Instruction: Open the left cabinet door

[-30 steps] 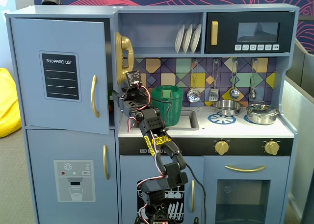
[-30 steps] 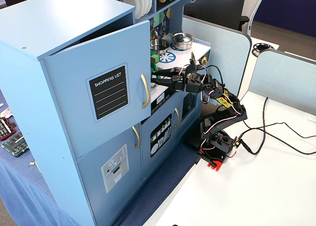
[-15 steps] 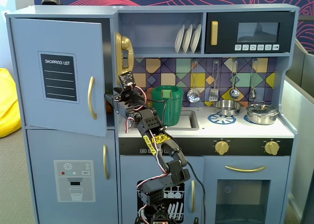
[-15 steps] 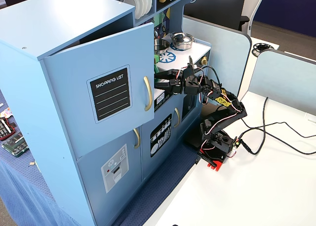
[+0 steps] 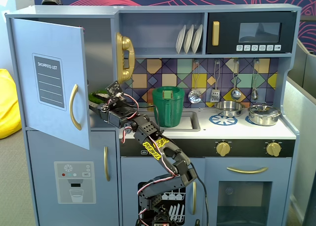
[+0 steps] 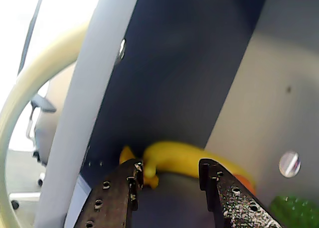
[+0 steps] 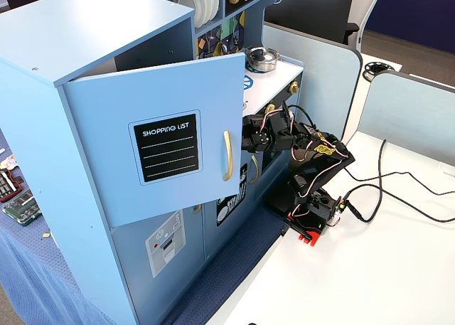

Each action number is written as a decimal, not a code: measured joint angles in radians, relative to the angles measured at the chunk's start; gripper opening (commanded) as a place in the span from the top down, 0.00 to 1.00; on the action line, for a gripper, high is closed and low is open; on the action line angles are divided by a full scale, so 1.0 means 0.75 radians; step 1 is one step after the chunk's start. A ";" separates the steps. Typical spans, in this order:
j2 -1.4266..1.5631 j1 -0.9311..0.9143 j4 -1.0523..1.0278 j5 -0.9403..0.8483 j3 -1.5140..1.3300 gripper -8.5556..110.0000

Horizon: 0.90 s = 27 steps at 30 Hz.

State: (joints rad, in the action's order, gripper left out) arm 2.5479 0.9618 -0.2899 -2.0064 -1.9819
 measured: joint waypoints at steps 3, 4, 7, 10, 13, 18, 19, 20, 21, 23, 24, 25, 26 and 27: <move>0.000 0.049 0.045 -0.049 -0.029 0.88; 0.000 0.061 0.055 -0.063 -0.037 0.88; -0.002 0.067 0.061 -0.070 -0.043 0.89; -0.002 0.018 -0.002 -0.008 -0.041 0.89; -0.002 -0.117 -0.145 0.125 -0.016 0.89; -0.002 -0.346 -0.421 0.329 0.016 0.90; -0.002 -0.382 -0.475 0.358 0.016 0.90; -0.002 -0.417 -0.517 0.385 0.016 0.90; -0.002 -0.452 -0.558 0.413 0.016 0.90; 0.002 -0.530 -0.654 0.479 0.016 0.90; 0.008 -0.567 -0.702 0.509 0.014 0.90; 0.018 -0.607 -0.742 0.534 0.006 0.90; 0.037 -0.644 -0.779 0.554 -0.014 0.90; 0.053 -0.673 -0.812 0.575 -0.037 0.90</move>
State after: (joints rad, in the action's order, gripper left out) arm 2.5878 0.4571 -0.8989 -1.5754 -2.0095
